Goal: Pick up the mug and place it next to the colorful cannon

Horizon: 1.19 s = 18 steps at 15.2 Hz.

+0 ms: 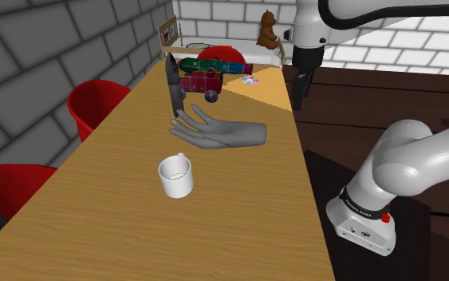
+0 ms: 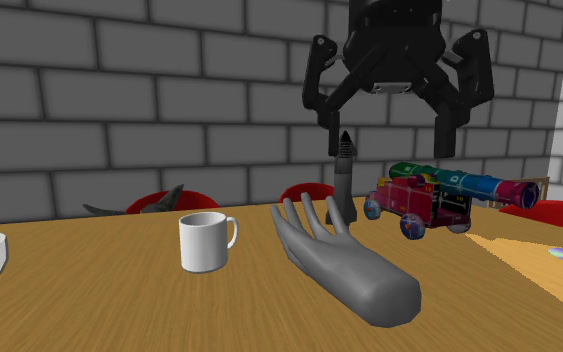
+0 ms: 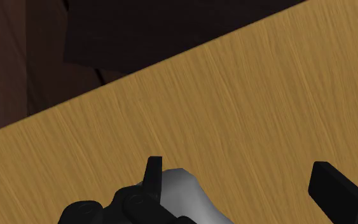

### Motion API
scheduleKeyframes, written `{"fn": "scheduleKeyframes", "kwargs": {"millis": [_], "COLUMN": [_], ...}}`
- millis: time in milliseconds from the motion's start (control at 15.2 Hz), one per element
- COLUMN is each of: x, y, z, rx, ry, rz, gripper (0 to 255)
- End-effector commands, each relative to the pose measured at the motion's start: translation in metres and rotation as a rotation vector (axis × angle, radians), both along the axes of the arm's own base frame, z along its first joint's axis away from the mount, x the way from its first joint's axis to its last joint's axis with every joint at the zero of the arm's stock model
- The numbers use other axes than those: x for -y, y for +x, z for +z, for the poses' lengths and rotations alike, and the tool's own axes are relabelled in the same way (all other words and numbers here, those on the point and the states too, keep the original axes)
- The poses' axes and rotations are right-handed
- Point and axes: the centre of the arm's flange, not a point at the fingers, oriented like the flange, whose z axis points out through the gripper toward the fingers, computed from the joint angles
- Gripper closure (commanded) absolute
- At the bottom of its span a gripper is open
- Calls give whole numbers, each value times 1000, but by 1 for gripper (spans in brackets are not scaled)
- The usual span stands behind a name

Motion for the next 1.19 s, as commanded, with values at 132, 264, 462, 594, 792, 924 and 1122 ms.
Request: {"fn": "scheduleKeyframes", "kwargs": {"millis": [132,264,462,594,792,924,1122], "x": [-23,-45,-78,-101,-134,-156,-189], "y": [10,20,36,47,63,74,91], "z": [-9,-17,-30,-39,-51,-60,-72], "rx": [5,10,17,22,29,34,41], "ry": [-1,-2,-4,-6,-7,-9,-10], "rz": [-7,-14,-24,-31,-42,-49,-59], "gripper": [0,0,0,0,0,0,0]}}
